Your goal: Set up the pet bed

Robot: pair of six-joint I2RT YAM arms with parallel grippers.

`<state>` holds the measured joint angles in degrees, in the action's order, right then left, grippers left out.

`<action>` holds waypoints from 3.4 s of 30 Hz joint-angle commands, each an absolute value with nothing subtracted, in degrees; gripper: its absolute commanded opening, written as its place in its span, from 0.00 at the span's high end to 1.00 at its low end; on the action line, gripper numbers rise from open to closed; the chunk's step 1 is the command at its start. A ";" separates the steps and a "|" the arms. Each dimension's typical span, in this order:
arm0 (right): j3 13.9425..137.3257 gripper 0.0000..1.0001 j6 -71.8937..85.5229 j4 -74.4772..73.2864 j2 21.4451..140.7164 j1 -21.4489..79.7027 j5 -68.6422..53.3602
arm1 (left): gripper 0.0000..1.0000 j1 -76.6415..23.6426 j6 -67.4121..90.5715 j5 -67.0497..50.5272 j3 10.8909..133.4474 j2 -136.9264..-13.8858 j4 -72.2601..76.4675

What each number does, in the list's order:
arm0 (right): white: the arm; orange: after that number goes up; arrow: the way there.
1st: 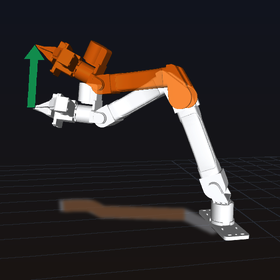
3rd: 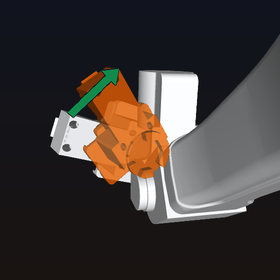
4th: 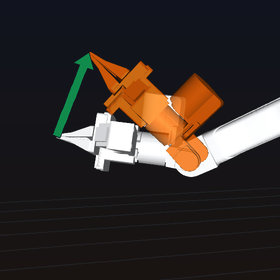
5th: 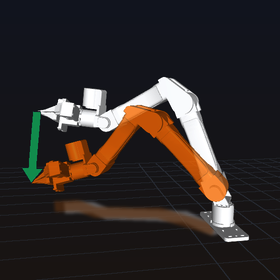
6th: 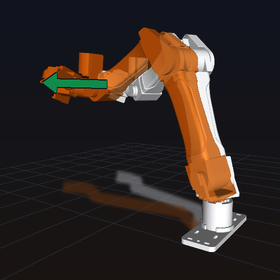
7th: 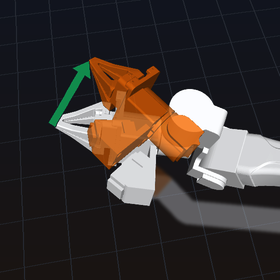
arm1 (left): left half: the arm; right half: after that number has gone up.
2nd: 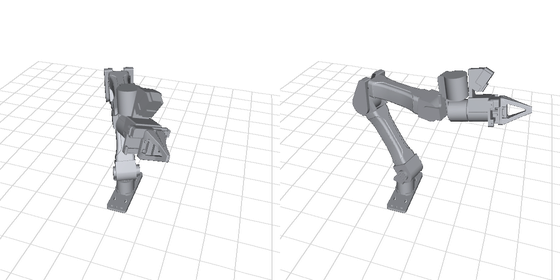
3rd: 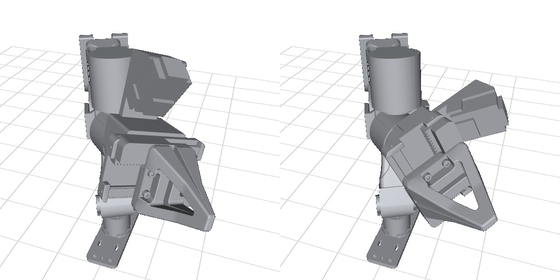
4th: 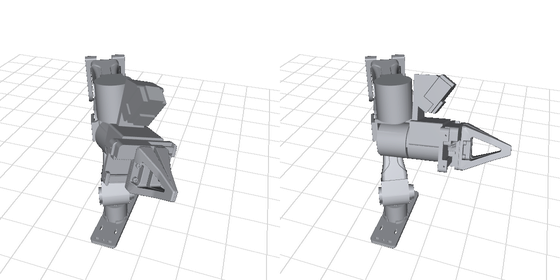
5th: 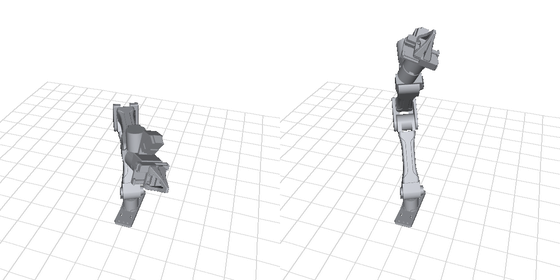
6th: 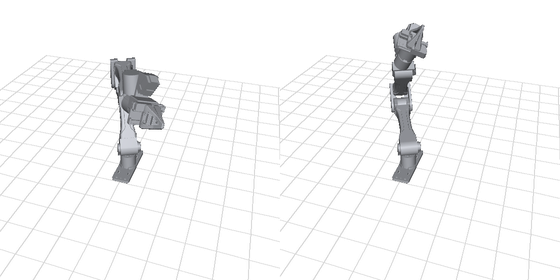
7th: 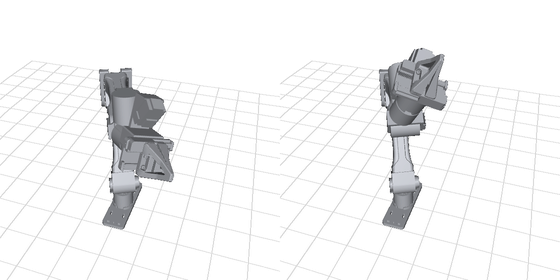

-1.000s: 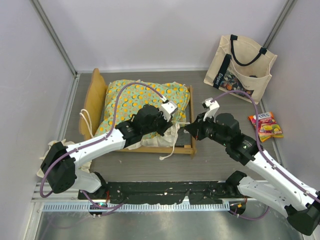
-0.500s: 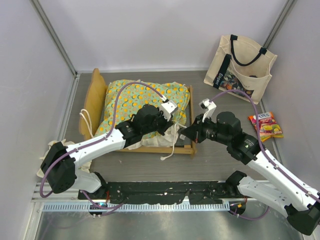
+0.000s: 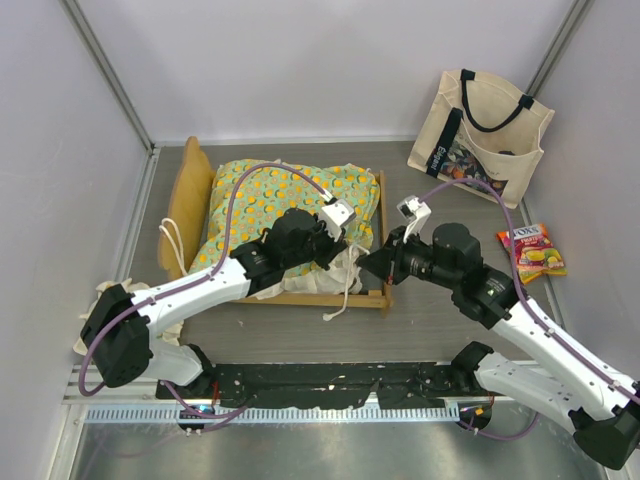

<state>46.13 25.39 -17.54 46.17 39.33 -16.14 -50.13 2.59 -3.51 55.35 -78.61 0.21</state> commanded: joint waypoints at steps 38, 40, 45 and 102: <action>39.46 0.34 35.59 -30.16 44.99 39.55 13.98 | 0.95 -51.68 4.22 -12.57 74.25 -94.03 -28.20; 39.20 0.34 35.86 -29.10 46.23 39.55 13.62 | 0.89 -51.86 4.48 -11.34 75.32 -94.65 -31.27; 38.59 0.34 35.95 -25.14 49.39 39.55 12.31 | 0.81 -52.03 6.05 -11.34 75.59 -94.22 -32.96; 43.52 0.38 29.24 -21.17 53.48 22.50 7.48 | 0.30 -55.72 23.90 4.40 57.40 -73.39 -17.50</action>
<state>46.72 23.64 -17.76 66.48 22.59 7.68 -55.59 19.86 4.47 60.38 -77.01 -24.43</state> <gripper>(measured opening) 0.619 0.711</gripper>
